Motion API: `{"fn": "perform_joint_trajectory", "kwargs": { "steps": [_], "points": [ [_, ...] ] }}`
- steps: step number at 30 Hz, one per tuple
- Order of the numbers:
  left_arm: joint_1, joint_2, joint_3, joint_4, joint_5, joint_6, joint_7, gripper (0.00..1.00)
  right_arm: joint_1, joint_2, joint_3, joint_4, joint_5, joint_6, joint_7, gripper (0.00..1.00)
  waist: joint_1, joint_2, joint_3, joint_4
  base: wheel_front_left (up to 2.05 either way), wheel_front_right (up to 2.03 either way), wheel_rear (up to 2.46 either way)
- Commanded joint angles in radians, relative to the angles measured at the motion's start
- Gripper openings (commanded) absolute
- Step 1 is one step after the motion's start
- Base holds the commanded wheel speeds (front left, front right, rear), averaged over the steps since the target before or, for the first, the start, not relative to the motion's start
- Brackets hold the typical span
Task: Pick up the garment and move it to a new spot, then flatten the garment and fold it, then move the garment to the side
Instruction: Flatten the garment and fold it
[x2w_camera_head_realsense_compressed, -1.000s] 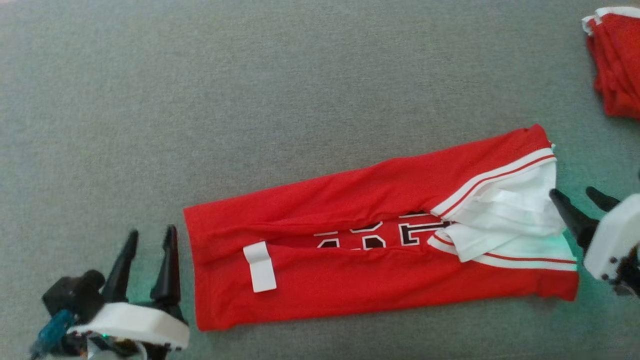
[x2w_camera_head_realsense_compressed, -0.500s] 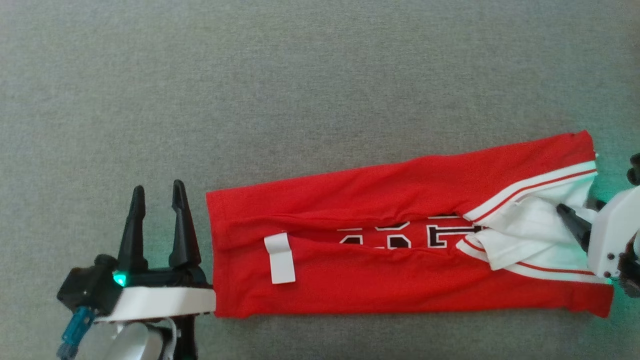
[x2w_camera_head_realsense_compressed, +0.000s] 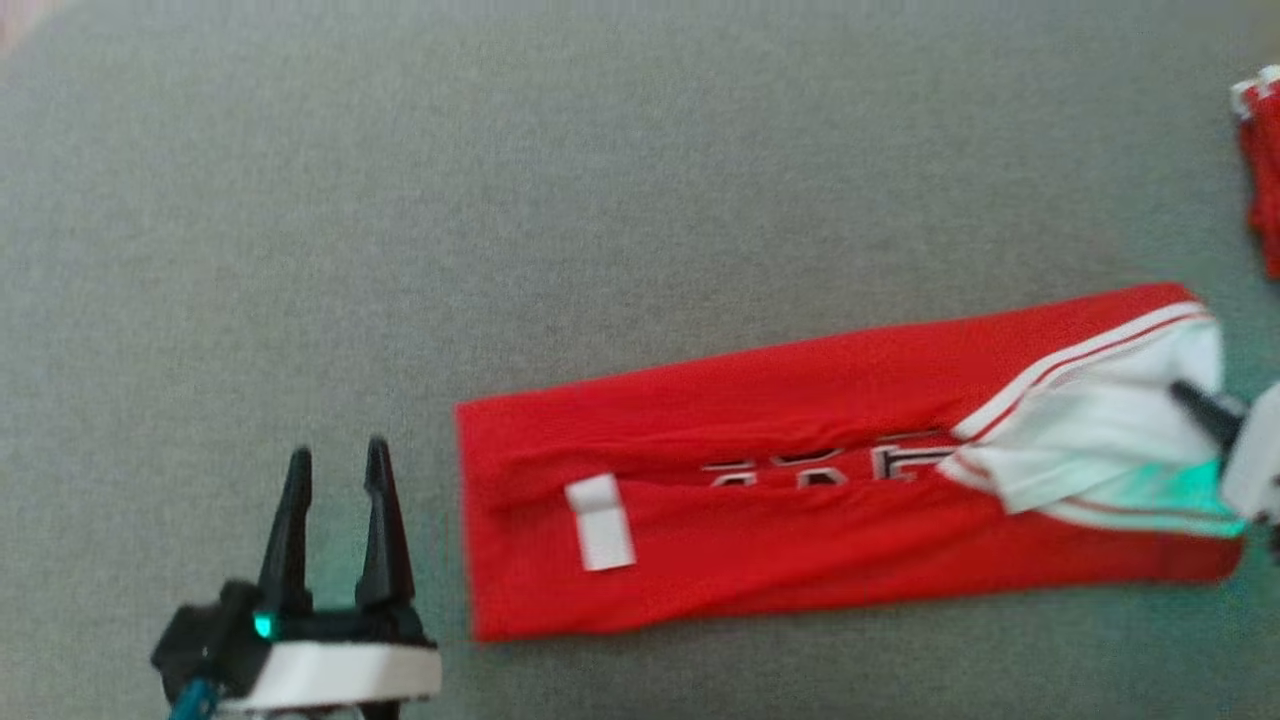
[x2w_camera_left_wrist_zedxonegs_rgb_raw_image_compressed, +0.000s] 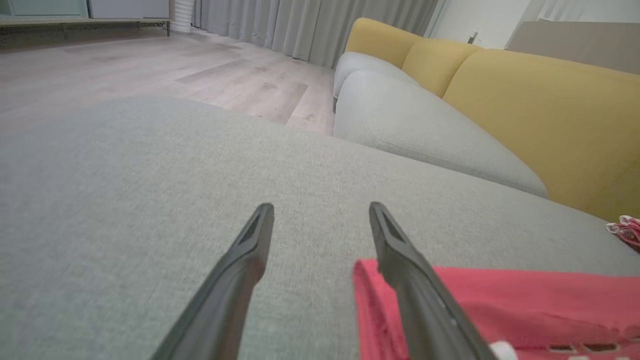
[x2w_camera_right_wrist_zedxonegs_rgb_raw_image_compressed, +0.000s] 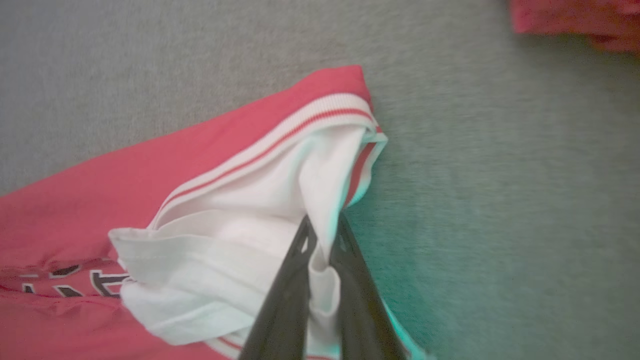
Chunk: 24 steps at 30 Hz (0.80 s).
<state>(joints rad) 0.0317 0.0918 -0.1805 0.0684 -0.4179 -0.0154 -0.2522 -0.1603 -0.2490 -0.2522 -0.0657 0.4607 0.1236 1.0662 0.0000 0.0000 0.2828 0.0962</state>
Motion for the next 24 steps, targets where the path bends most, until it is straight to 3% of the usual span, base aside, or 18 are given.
{"fn": "perform_joint_trajectory", "kwargs": {
  "steps": [1,8,12,19,24],
  "points": [
    [0.006,-0.003,0.041,-0.02,0.009,-0.004,-0.009,1.0,-0.045,-0.028,-0.005,-0.045,0.003,0.007,0.0,0.0,0.0,0.0,-0.028,-0.012,0.0,0.0,0.0],
    [0.054,-0.036,0.084,-0.003,0.044,-0.042,-0.009,1.0,-0.085,-0.133,-0.135,-0.071,0.014,0.007,0.05,0.0,0.0,0.0,-0.089,-0.018,0.0,0.0,0.0],
    [0.069,-0.041,0.086,0.006,0.036,-0.051,-0.009,1.0,-0.074,-0.161,-0.083,-0.19,0.063,0.007,0.127,0.0,0.0,0.0,-0.103,-0.016,0.0,0.0,0.0],
    [0.06,-0.041,0.054,0.016,0.005,-0.036,-0.009,1.0,0.018,-0.049,0.149,-0.395,0.116,0.007,0.218,0.0,0.0,0.0,-0.099,-0.001,0.0,0.0,0.0],
    [0.044,-0.041,0.033,0.034,-0.014,-0.023,-0.009,1.0,0.053,0.087,0.344,-0.397,0.097,0.007,0.148,0.0,0.0,0.0,-0.098,0.023,0.0,0.0,0.0]
  ]
}}
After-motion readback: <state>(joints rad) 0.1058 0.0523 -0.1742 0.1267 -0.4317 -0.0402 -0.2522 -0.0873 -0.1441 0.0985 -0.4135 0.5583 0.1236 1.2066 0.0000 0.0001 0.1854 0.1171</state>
